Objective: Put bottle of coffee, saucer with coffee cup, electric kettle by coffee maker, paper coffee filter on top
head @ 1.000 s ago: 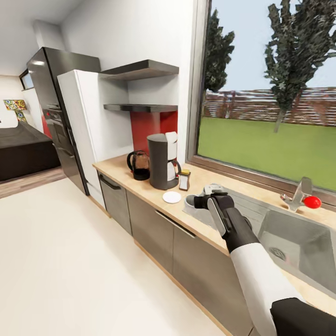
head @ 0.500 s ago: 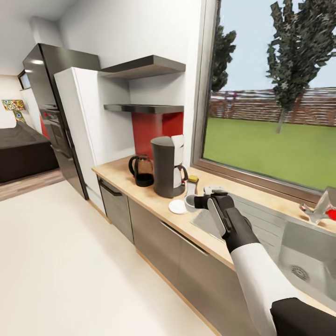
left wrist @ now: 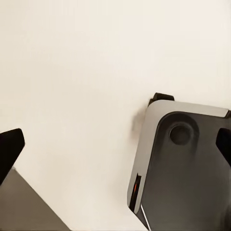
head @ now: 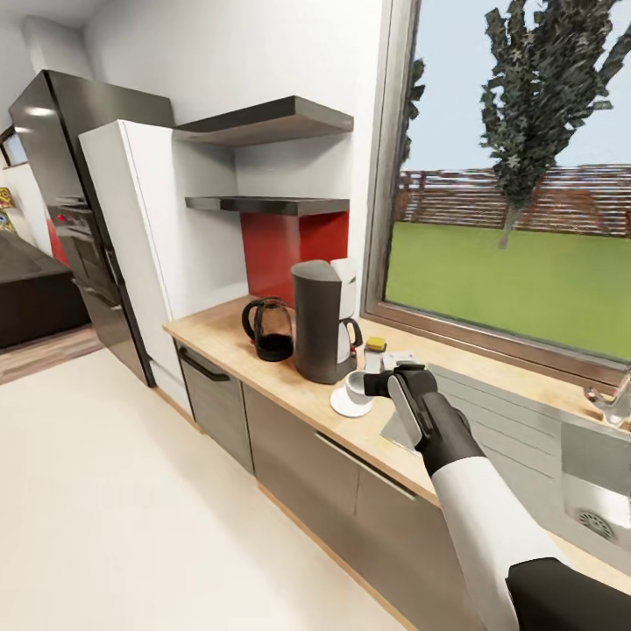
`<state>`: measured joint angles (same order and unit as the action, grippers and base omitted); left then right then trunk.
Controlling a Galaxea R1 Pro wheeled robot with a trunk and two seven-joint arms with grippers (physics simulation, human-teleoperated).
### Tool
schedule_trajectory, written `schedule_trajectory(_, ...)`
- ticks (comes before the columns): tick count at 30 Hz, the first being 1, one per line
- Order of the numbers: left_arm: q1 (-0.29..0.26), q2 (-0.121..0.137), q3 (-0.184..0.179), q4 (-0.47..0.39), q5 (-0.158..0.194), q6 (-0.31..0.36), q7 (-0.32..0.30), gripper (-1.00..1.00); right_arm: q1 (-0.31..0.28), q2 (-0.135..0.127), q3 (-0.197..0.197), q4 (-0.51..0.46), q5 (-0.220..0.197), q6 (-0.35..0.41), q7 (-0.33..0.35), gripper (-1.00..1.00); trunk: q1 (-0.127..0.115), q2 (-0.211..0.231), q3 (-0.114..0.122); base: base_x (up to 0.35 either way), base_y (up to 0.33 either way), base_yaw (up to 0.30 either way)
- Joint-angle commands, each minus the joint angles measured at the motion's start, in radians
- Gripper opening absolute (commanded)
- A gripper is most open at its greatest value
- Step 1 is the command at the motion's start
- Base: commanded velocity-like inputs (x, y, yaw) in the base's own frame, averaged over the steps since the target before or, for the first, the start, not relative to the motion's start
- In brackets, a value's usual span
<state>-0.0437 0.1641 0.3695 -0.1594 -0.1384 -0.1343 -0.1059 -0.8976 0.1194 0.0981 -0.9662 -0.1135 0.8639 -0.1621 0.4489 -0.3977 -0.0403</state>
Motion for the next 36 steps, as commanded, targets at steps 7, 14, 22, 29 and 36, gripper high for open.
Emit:
schedule_trajectory(7,-0.001,0.001,0.008,0.001,-0.010,-0.003,-0.003,1.00,-0.001,0.000,0.002,0.000,-0.010,0.003,-0.010,-1.00,0.001,-0.002,-0.002,0.233,0.280,-0.273)
schedule_trajectory(14,-0.001,0.001,0.006,0.001,-0.010,-0.004,-0.001,1.00,-0.001,0.000,0.002,0.002,-0.010,0.003,-0.010,-1.00,0.001,-0.002,-0.002,0.202,0.236,-0.272)
schedule_trajectory(22,-0.001,0.002,0.006,0.001,-0.010,-0.004,0.000,1.00,-0.001,0.002,0.002,0.022,-0.012,0.003,-0.009,-1.00,0.001,-0.002,-0.002,0.127,0.139,-0.190)
schedule_trajectory(29,-0.001,0.000,0.006,0.001,-0.011,0.001,0.002,1.00,-0.001,0.004,0.000,0.093,-0.016,0.001,-0.008,-1.00,0.001,-0.002,-0.002,0.017,0.015,-0.013)
schedule_trajectory(36,0.000,-0.001,0.000,0.008,-0.015,0.008,0.007,1.00,-0.001,0.005,-0.001,0.105,-0.016,0.002,-0.009,-1.00,0.001,-0.002,-0.002,0.001,0.001,0.000)
